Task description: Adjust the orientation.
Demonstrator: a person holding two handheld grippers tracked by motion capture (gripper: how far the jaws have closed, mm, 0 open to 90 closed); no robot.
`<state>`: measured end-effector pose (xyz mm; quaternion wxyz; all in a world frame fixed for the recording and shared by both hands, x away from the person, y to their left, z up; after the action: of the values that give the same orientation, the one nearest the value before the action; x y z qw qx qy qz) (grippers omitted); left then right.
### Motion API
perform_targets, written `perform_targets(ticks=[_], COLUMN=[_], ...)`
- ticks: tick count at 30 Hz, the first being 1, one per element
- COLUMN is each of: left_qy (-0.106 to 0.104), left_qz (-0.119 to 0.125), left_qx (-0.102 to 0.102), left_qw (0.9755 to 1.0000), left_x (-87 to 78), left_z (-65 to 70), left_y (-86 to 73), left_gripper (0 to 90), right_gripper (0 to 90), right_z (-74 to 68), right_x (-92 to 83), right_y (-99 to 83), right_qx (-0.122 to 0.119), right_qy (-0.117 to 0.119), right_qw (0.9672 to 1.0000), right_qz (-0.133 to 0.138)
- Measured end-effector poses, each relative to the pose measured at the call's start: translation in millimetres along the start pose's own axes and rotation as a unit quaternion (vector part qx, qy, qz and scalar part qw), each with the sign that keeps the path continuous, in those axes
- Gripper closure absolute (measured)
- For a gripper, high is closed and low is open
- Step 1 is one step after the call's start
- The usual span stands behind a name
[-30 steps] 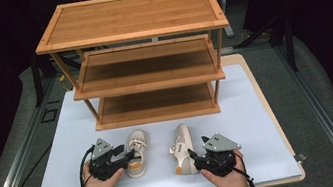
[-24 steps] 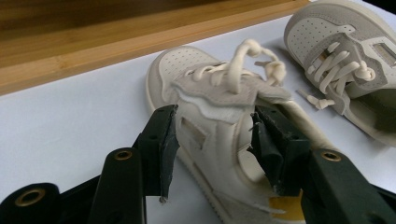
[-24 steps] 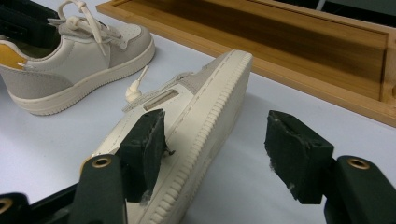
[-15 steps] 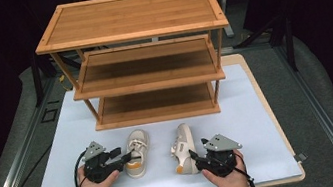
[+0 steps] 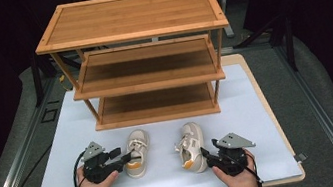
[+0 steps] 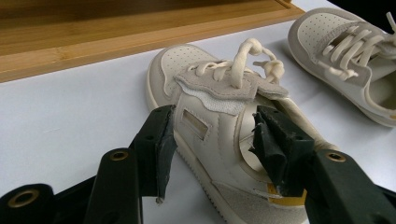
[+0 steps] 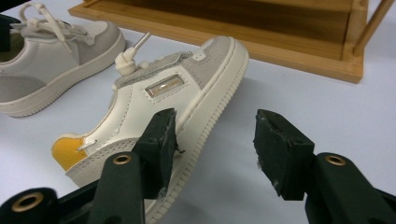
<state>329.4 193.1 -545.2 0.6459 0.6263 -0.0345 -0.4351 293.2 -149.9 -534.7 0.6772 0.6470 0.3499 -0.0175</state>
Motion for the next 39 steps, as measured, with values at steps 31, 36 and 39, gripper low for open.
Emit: perform_targets(ticks=[31, 36, 39], left_qy=[-0.007, -0.007, -0.009], left_qz=[0.001, -0.002, -0.006], left_qx=[-0.025, -0.025, -0.025], left_qw=[0.9997, 0.9997, 0.9996], left_x=[3.5, 6.0, 7.9], left_z=[1.7, 3.0, 3.6], left_y=[-1.0, -0.8, -0.5], left_gripper=[50.9, 52.5, 54.9], right_gripper=[43.7, 51.7, 53.4], right_z=[-3.9, -0.3, 3.9], right_x=[8.6, 17.9, 19.9], right_y=[-4.3, -8.5, -9.1], right_qx=[0.033, 0.056, 0.084], right_qy=[0.021, 0.004, 0.015], right_qw=[0.9992, 0.9978, 0.9957], right_qz=[-0.007, -0.034, -0.036])
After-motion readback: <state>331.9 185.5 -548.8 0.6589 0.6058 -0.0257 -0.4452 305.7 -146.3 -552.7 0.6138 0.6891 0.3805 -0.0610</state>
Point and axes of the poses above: each handheld gripper's, and its own axes: x roughly forward along the jaws, y roughly out of its top, z roughly to its right, the point moved 5 cm from there along x, roughly forward along the jaws, and after that the axes turned 2 degrees about z, right-handed, at the moved point
